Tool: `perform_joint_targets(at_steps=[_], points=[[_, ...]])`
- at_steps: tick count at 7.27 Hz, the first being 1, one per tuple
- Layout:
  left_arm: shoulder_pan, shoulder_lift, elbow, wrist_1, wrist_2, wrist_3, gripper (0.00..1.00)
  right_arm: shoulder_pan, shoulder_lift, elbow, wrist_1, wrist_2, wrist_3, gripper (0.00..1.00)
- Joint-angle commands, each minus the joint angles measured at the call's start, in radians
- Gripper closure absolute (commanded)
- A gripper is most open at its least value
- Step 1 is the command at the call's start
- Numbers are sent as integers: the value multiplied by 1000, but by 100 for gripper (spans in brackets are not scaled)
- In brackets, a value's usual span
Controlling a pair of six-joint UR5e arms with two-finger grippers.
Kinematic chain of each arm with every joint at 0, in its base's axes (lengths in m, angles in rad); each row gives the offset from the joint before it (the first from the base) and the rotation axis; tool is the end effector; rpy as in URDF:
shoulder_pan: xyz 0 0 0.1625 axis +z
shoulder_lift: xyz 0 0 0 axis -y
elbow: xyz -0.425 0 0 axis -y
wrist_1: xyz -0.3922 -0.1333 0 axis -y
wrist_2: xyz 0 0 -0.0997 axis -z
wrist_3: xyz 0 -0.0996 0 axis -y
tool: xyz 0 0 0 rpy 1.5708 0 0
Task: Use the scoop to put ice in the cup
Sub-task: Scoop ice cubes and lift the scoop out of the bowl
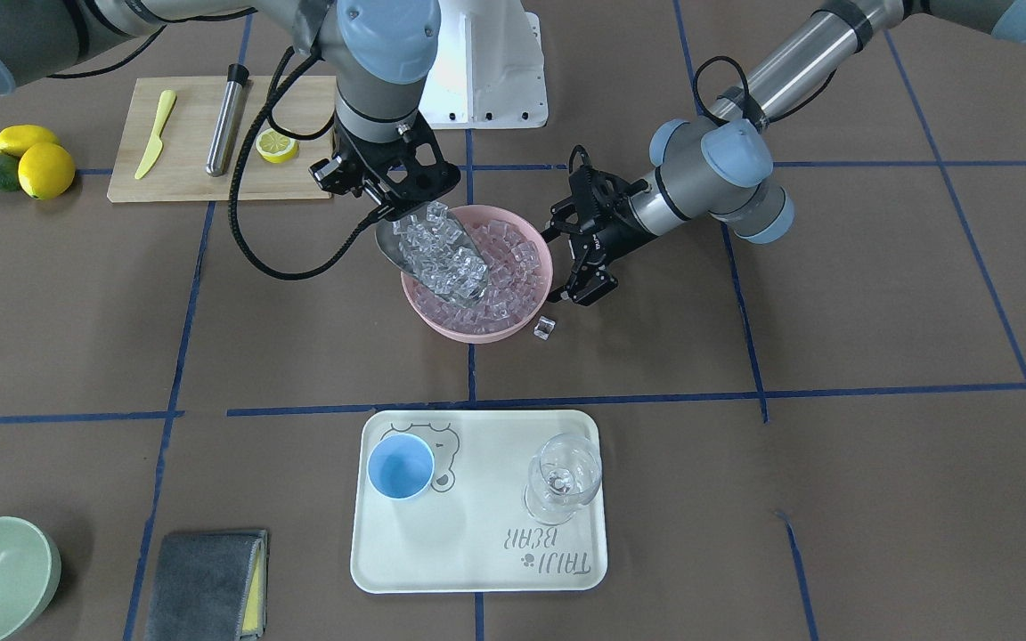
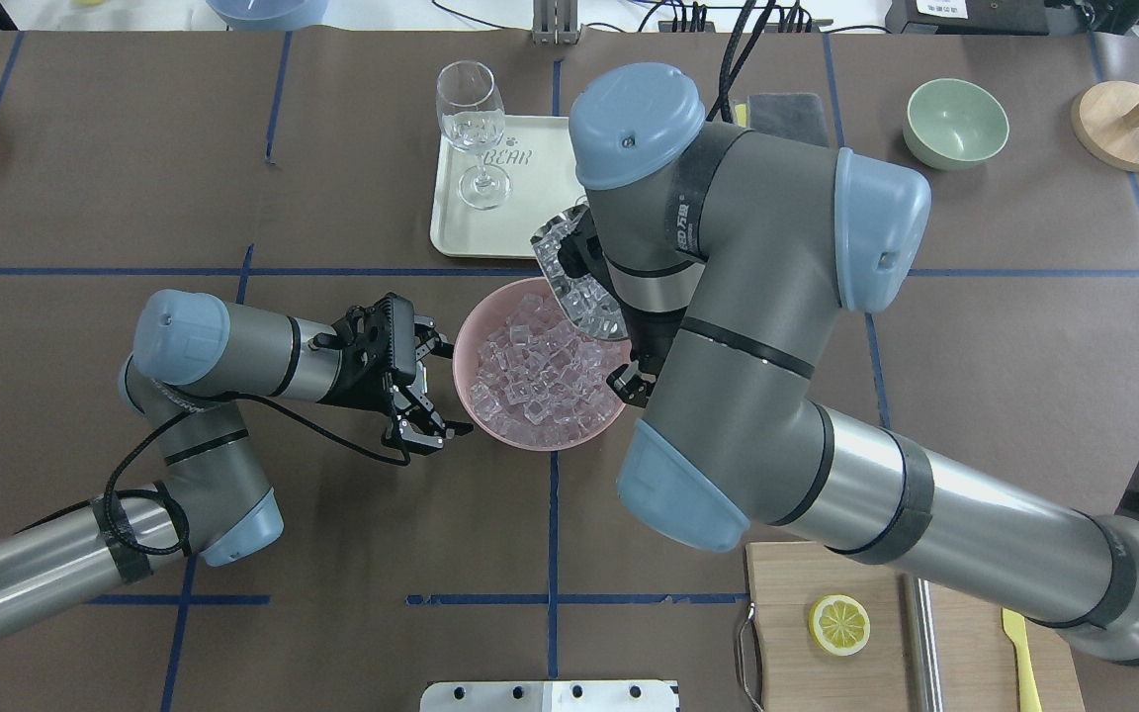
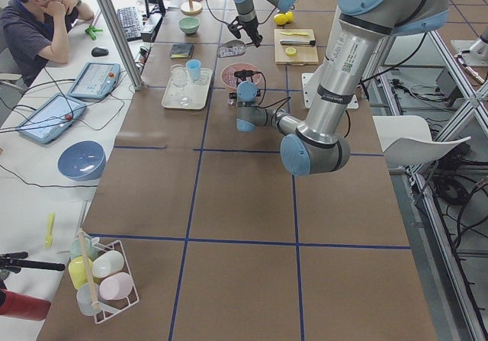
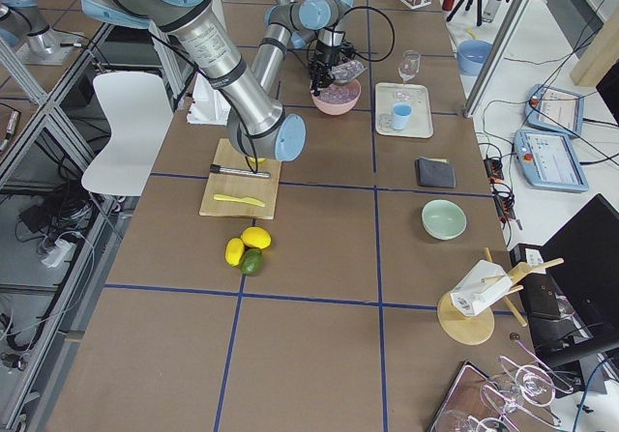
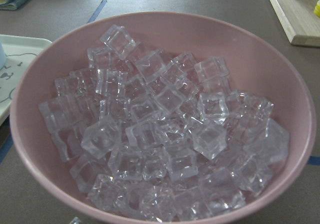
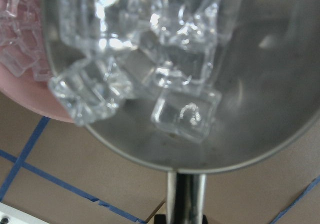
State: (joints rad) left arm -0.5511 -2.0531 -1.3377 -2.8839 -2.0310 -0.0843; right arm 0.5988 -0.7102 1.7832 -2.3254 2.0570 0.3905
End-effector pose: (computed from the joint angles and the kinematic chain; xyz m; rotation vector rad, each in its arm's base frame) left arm 0.5219 -0.4253 0.3433 1.1833 1.1800 1.0795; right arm -0.4730 -0.4278 0.1474 -0.0622 -0.5811 -0.6426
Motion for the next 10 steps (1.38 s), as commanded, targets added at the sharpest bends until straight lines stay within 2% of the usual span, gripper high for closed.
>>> perform_joint_targets(at_steps=[1,3,5,8,10], points=[[0,-1,0,0,0,0,0,51,70,-141,0,11,21,100],[0,1,0,0,0,0,0,85,141,-282,0,5,7,100],[0,-1,0,0,0,0,0,114,159,-368,0,-21,-24,100],[0,-1,0,0,0,0,0,145,163,-430,-34,-79,-117,100],[0,-1,-1,0,0,0,0,162,204,-430,-176,-138,-240,100]])
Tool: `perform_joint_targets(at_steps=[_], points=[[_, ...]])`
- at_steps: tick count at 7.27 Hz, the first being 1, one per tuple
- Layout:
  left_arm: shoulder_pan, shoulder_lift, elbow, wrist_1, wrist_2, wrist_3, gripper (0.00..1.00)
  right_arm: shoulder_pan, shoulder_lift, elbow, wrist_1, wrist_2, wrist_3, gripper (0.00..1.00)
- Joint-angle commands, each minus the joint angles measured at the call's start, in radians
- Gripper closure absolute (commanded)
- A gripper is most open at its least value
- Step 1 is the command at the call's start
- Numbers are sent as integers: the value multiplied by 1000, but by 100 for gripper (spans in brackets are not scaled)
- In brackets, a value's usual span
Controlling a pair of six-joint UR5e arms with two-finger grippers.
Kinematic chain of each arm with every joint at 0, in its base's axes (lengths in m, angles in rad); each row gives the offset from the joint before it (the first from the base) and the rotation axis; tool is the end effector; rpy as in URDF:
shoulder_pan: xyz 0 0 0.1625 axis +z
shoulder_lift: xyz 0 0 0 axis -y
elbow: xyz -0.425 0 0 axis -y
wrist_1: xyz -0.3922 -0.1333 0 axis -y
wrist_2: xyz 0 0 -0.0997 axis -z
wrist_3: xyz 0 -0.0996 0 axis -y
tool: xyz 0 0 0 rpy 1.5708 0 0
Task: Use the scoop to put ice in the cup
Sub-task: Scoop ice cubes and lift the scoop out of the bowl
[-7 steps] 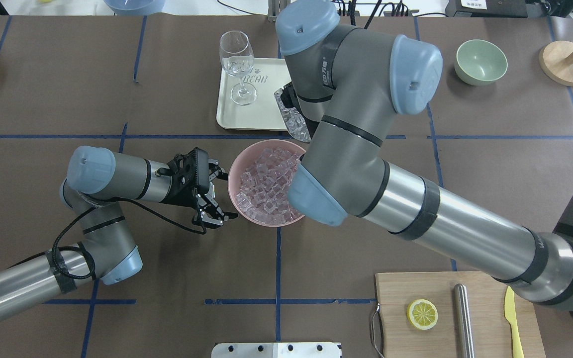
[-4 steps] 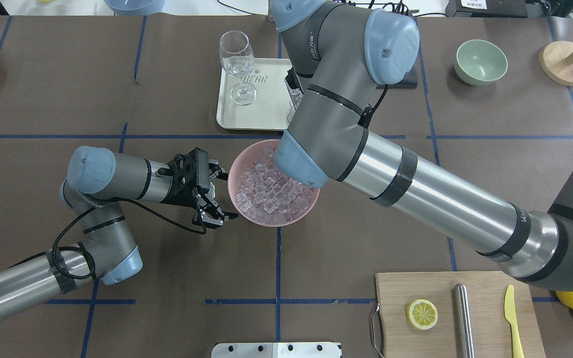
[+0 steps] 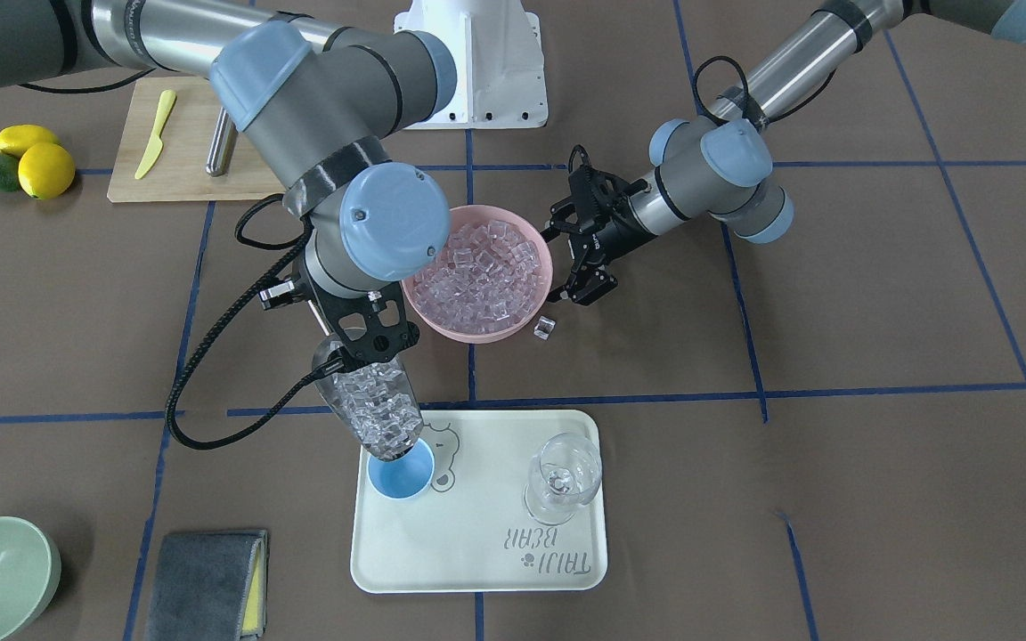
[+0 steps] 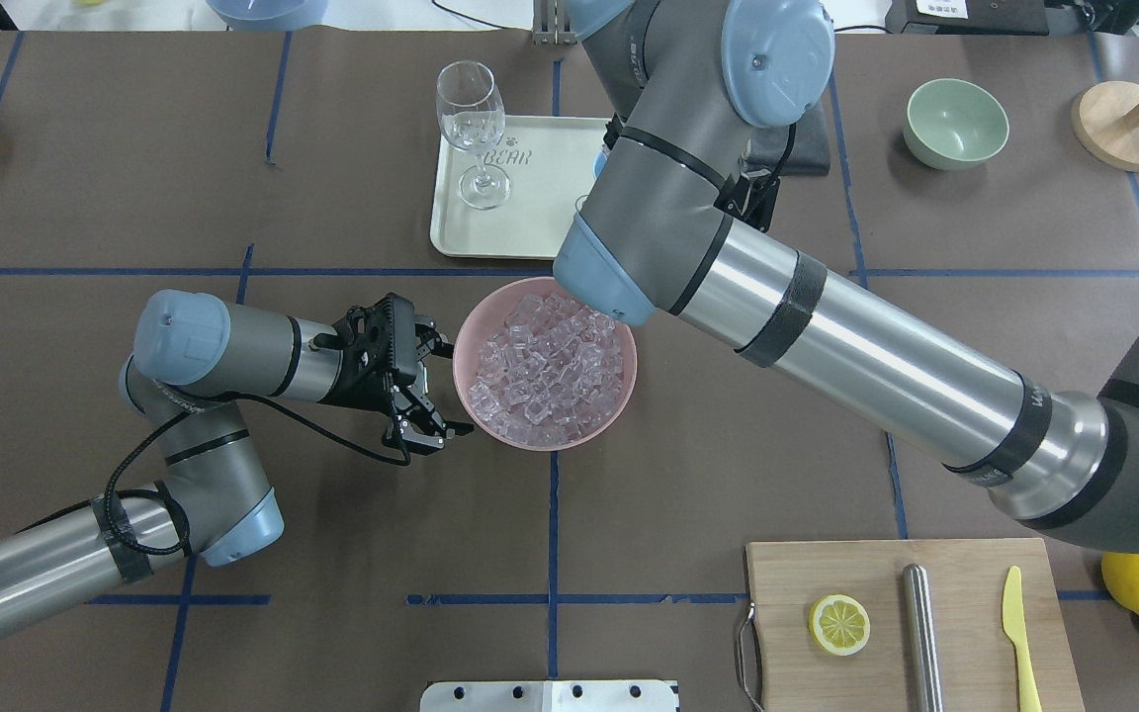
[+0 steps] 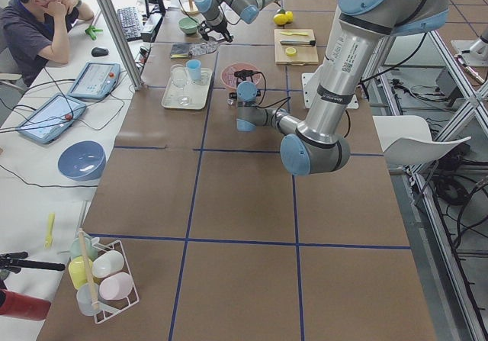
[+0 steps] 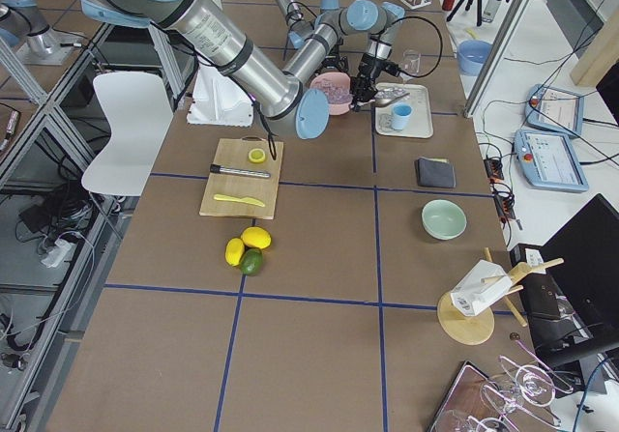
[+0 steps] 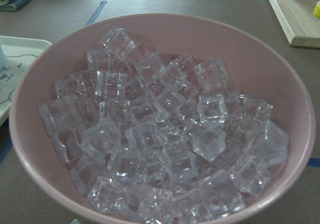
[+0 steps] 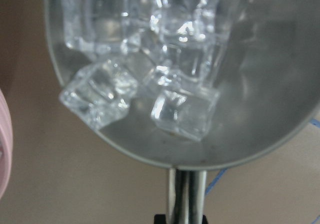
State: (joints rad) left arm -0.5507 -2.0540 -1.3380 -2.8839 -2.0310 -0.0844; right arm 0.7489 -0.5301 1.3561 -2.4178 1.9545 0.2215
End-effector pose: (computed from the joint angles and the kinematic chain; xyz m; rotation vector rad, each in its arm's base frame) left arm 0.5221 -0.4251 0.3426 1.1842 1.1808 1.0797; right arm -0.4695 -0.5675 0.1835 -0.2123 -0.3271 -0.5889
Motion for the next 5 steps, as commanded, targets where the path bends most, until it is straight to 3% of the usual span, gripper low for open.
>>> perform_joint_targets(at_steps=[1,5], points=[[0,0,0,0,0,0,0,21,28,-3,-125,-43,-100,100],[0,0,0,0,0,0,0,23,56,-45,-176,-98,-152,100]])
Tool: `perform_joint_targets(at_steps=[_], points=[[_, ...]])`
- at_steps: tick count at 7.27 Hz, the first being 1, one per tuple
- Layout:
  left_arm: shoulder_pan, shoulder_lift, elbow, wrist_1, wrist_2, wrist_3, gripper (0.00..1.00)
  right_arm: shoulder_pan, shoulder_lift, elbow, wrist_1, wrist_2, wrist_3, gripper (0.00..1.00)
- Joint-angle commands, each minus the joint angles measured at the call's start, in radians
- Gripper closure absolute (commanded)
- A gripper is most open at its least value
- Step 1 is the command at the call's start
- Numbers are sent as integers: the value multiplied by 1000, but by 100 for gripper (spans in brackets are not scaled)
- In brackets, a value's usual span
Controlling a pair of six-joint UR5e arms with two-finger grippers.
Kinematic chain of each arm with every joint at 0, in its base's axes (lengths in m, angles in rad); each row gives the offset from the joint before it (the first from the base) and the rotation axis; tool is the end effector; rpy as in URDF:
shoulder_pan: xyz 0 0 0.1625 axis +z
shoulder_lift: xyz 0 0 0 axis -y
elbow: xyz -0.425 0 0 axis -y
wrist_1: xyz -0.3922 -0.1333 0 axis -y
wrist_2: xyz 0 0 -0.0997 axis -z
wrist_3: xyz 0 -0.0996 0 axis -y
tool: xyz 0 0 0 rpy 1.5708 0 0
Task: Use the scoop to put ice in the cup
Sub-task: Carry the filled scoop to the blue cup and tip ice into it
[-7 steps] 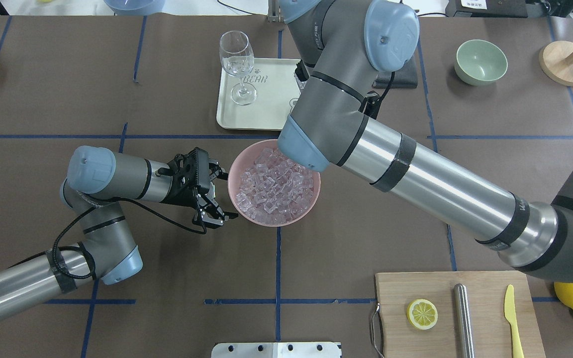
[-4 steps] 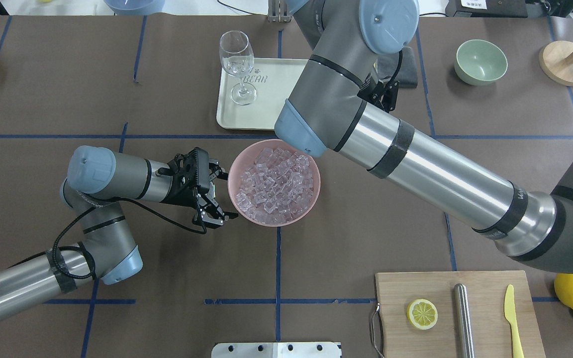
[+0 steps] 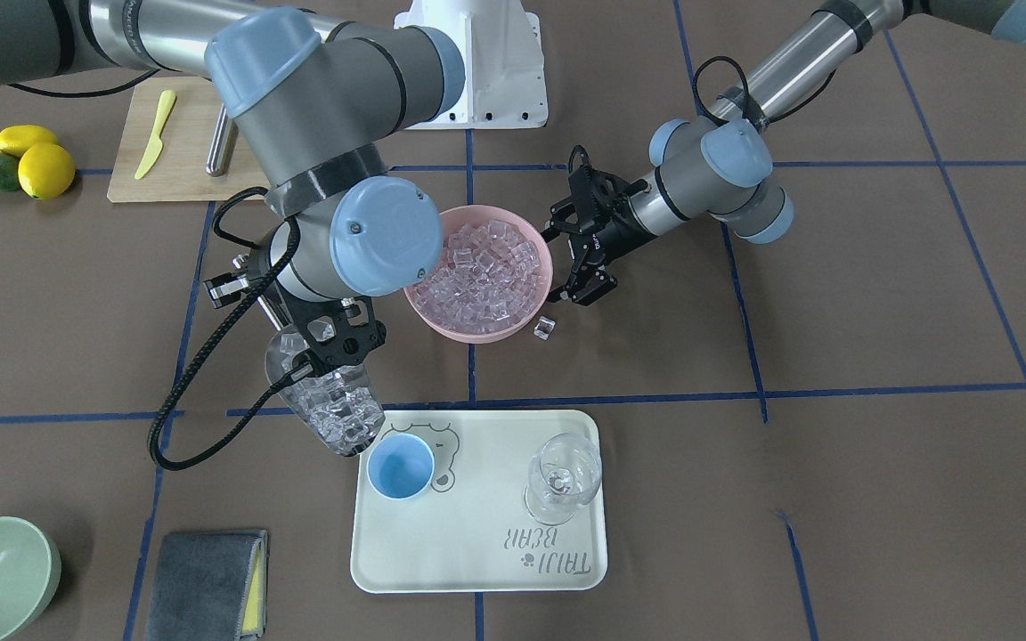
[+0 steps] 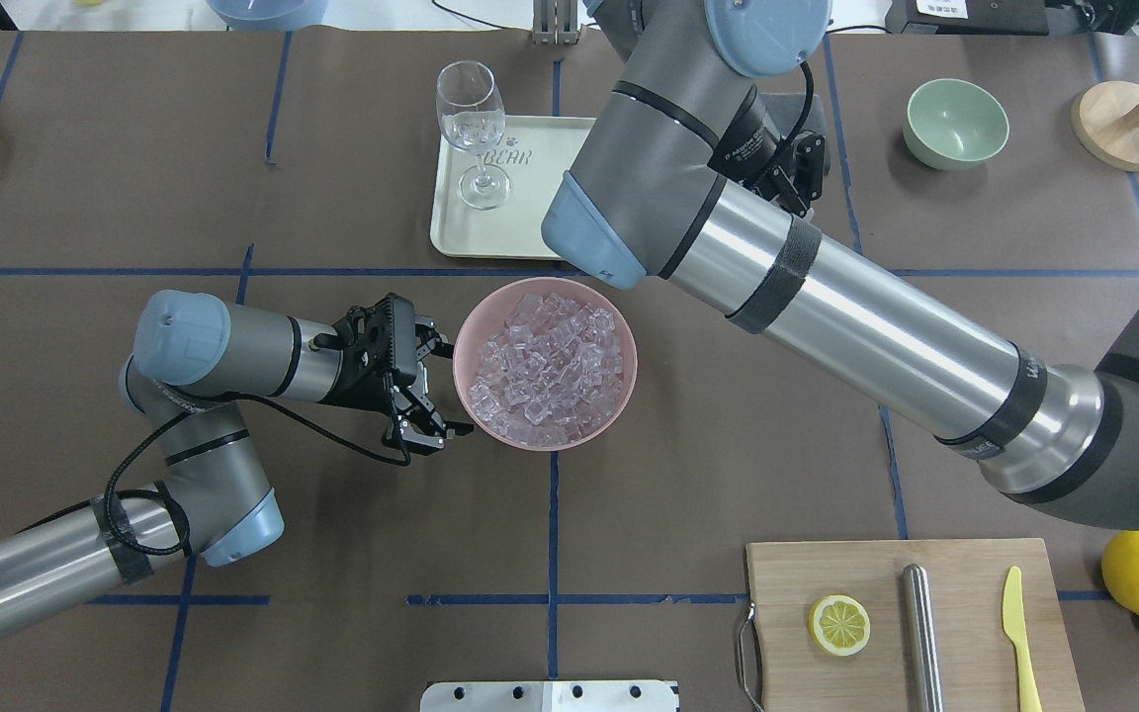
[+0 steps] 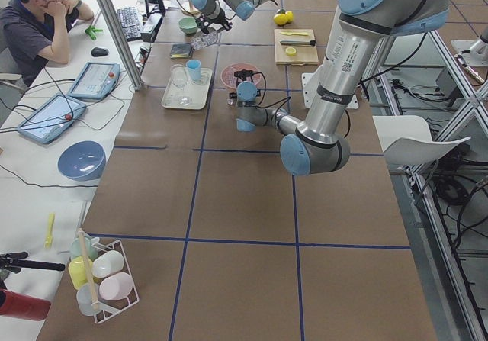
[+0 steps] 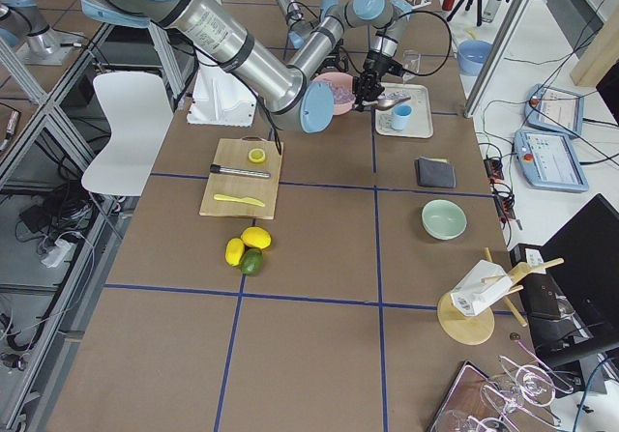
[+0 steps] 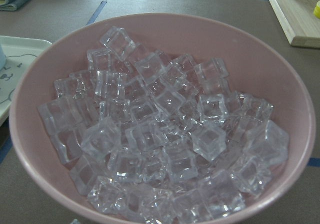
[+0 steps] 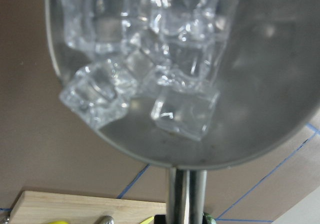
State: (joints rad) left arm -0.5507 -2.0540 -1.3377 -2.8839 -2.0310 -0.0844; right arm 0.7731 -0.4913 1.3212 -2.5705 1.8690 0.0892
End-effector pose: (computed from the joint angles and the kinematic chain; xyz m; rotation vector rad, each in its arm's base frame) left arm 0.5222 -0.4252 0.3427 1.1839 1.1807 1.0797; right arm -0.4438 -0.5784 0.1843 -0.2853 -0.2002 -0.6762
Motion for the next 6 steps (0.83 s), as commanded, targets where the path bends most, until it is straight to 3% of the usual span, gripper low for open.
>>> perform_joint_targets(at_steps=[1,2,6], points=[[0,0,0,0,0,0,0,-9,37,-26,-36,-14,-35,100],[0,0,0,0,0,0,0,-20,81,-98,-37,-17,-40,100],[0,0,0,0,0,0,0,-20,94,-119,-82,-34,-62,100]])
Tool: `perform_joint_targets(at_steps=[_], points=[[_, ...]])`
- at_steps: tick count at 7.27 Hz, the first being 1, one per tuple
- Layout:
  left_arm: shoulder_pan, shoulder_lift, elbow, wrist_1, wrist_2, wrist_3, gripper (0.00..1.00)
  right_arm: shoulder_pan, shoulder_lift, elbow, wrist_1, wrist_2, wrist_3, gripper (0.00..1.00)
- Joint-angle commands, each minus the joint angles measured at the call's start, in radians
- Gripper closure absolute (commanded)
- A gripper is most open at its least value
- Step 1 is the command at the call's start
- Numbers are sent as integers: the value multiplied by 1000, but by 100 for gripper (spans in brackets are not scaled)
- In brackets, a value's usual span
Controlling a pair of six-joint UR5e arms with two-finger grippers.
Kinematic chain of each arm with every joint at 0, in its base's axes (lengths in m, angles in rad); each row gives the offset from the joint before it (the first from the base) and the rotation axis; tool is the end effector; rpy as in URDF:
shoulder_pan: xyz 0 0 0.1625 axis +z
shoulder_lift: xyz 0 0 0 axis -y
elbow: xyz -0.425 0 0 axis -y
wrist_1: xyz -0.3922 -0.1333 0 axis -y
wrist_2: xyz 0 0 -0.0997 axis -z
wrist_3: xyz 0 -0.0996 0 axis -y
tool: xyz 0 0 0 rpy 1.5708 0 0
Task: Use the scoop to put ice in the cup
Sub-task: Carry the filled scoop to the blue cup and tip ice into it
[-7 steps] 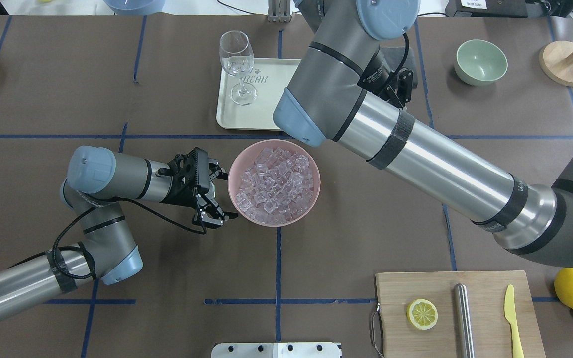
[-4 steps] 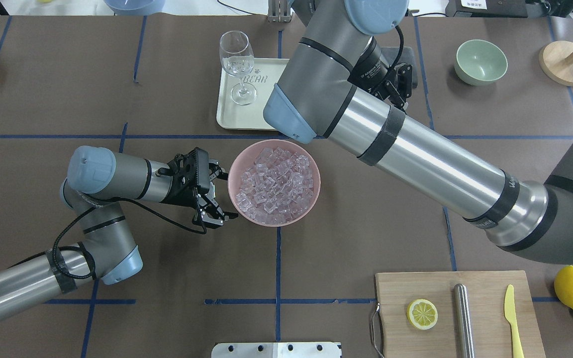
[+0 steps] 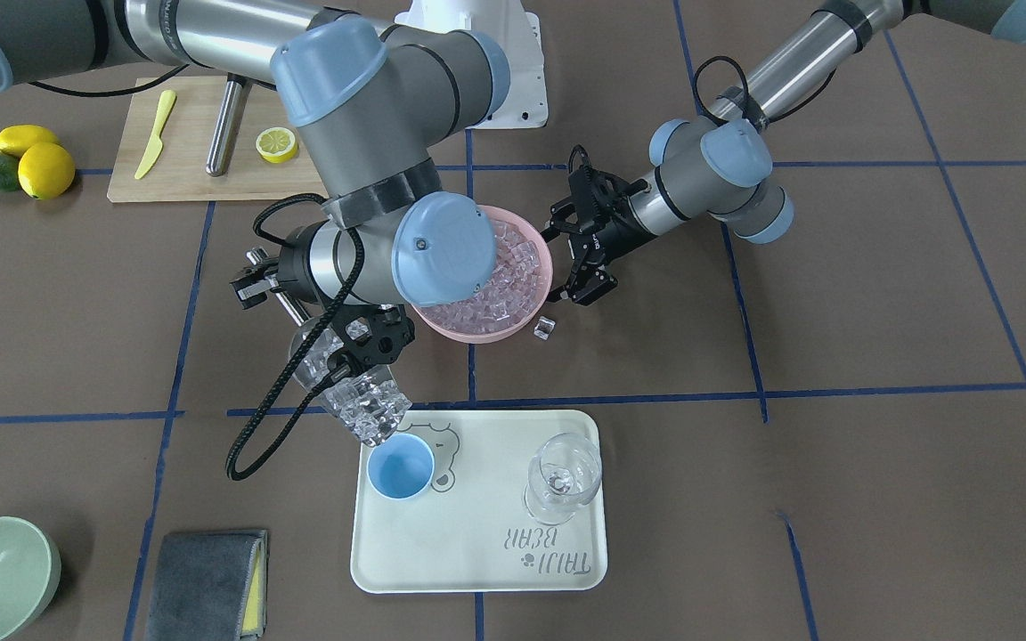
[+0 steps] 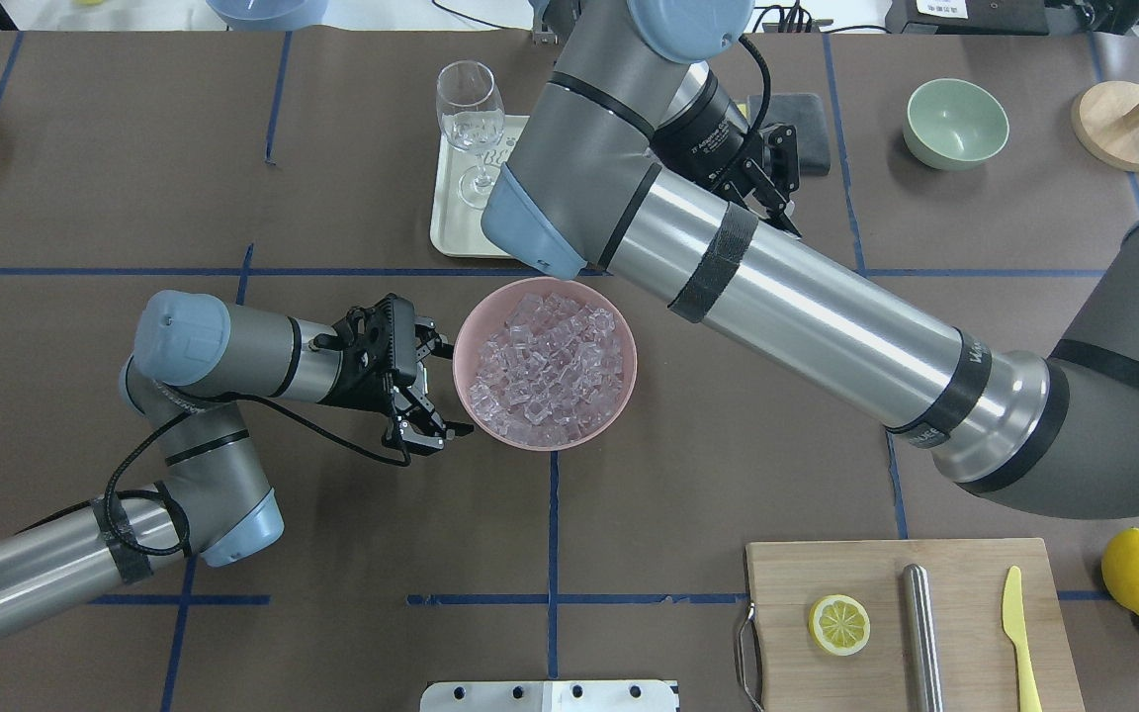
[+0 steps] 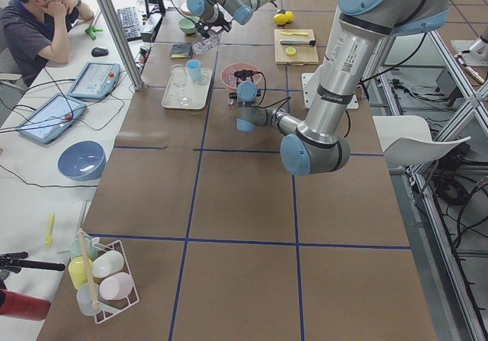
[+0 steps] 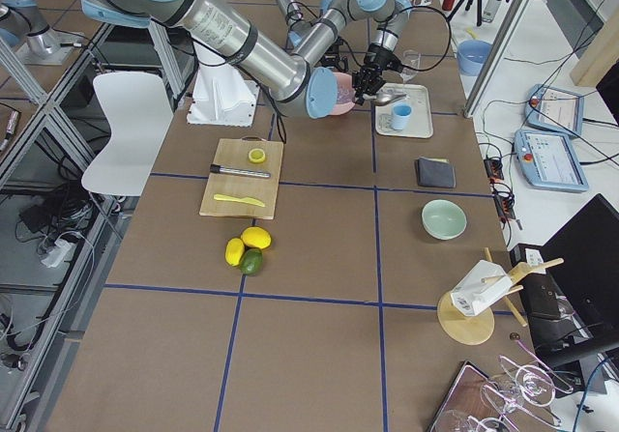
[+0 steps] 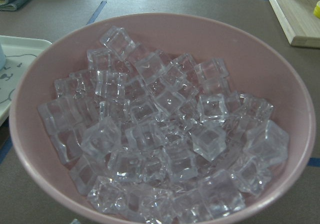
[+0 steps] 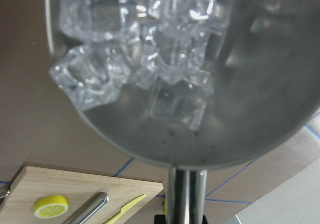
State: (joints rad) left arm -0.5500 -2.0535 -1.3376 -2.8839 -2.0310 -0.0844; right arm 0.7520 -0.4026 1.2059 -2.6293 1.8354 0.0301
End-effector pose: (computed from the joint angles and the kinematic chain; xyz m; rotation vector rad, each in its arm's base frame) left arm 0.5224 -0.4248 0.3431 1.1830 1.1809 1.0802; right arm -0.4639 -0.5808 0.1650 -0.3477 -0.1386 -0.7460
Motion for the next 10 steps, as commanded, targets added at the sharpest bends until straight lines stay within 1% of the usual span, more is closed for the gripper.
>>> perform_joint_targets(at_steps=[1,4,5,7,9,10], points=[[-1,0,0,0,0,0,0,3,4,-6,-23,-1,-2,100],[1,0,0,0,0,0,0,24,5,-6,-40,25,-2,100],[1,0,0,0,0,0,0,23,5,-6,-44,18,-2,100],[1,0,0,0,0,0,0,21,7,-8,-60,-19,-71,100],[1,0,0,0,0,0,0,21,53,-75,-84,-56,-105,100],[2,0,0,0,0,0,0,21,56,-77,-104,-58,-110,100]])
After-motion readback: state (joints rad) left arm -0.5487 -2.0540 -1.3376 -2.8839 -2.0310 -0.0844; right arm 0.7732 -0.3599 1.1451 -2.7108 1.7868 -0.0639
